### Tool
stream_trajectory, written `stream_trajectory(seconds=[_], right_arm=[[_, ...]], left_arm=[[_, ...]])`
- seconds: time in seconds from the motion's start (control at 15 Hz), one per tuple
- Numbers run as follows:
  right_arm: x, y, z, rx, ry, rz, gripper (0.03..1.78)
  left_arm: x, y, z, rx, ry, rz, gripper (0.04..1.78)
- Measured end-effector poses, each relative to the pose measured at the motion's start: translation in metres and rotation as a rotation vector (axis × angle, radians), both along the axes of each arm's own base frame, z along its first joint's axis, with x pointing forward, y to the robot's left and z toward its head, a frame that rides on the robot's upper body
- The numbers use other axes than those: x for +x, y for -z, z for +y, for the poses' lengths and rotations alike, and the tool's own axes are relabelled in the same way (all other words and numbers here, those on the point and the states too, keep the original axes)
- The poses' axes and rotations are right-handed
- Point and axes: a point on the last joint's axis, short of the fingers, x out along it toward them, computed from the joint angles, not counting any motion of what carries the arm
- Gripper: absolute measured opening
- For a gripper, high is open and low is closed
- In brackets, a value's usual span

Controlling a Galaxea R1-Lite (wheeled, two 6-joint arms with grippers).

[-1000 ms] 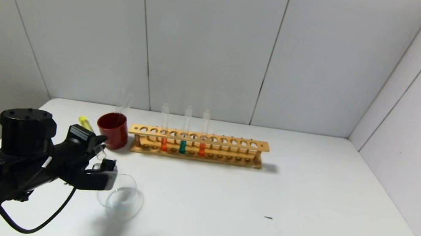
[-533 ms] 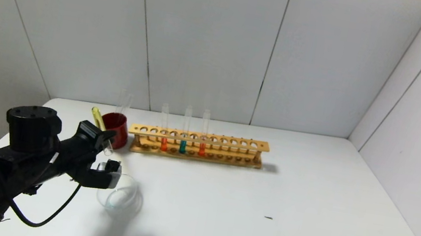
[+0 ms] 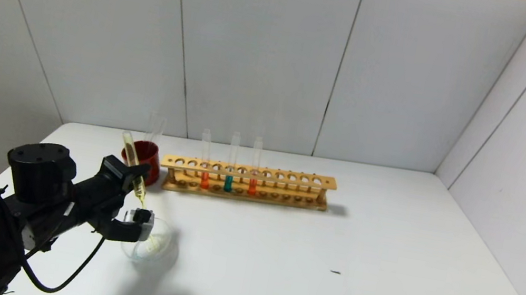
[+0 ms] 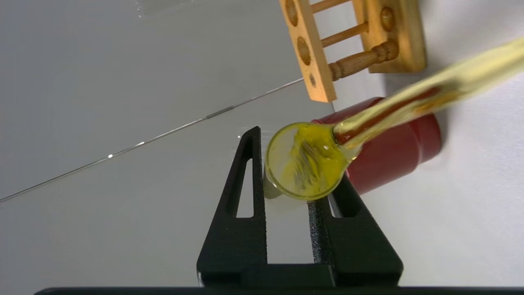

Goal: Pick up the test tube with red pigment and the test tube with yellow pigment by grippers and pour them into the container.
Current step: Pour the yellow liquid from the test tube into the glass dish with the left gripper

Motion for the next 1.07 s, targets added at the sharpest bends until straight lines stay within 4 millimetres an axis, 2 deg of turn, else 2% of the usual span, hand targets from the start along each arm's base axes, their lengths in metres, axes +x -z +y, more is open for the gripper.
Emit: stream_trajectory(seconds=[0.73, 1.07], right_arm=[[0.0, 0.0, 0.0, 0.0, 0.0, 0.0, 1.75], [0.0, 0.0, 0.0, 0.0, 0.0, 0.0, 1.75]], left_arm=[[0.0004, 0.0031, 0.0024, 0.019, -0.008, 0.005, 0.33], [-0.0011, 0.004, 0.0033, 0.063, 0.043, -0.008, 0.33]])
